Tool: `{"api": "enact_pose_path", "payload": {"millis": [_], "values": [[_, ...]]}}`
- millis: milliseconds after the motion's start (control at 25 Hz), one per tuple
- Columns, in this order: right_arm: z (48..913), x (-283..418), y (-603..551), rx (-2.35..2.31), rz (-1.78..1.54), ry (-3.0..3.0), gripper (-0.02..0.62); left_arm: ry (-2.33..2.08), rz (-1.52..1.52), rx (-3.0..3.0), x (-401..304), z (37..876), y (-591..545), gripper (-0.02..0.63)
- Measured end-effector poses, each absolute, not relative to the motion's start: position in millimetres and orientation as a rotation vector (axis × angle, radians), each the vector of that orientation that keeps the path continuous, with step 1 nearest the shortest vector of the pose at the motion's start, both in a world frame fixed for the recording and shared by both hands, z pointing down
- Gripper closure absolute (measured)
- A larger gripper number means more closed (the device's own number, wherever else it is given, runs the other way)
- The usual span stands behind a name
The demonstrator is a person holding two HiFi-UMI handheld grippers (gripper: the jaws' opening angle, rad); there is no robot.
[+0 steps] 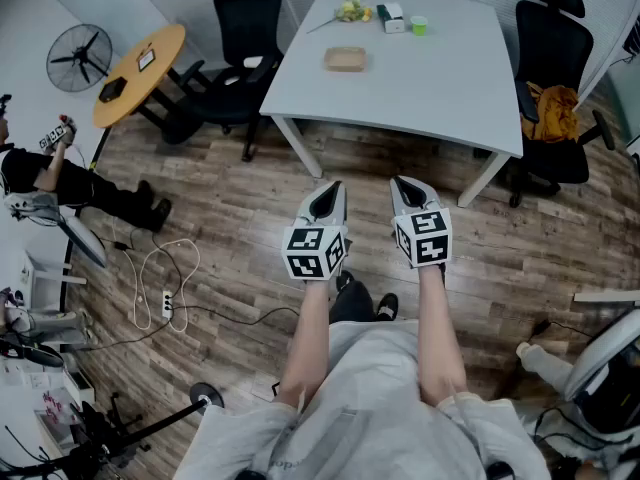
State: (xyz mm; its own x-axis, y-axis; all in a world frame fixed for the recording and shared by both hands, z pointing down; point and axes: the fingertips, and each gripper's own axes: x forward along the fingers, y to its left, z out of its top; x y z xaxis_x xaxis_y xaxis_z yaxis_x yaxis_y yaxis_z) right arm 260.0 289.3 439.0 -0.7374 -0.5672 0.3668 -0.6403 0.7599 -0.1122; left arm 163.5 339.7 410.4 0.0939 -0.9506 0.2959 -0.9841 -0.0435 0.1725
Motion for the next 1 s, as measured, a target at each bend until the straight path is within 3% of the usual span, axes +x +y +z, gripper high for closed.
{"api": "enact_pose_path", "payload": {"millis": [560, 1000], "values": [[451, 234, 254, 0.986, 0.507, -2.686, 0.594, -1.985, 0.175, 2.015, 89, 415, 334, 0.604], [471, 179, 141, 1.108, 0.509, -2.574, 0.592, -1.875, 0.167, 2.111, -5, 421, 209, 0.604]]}}
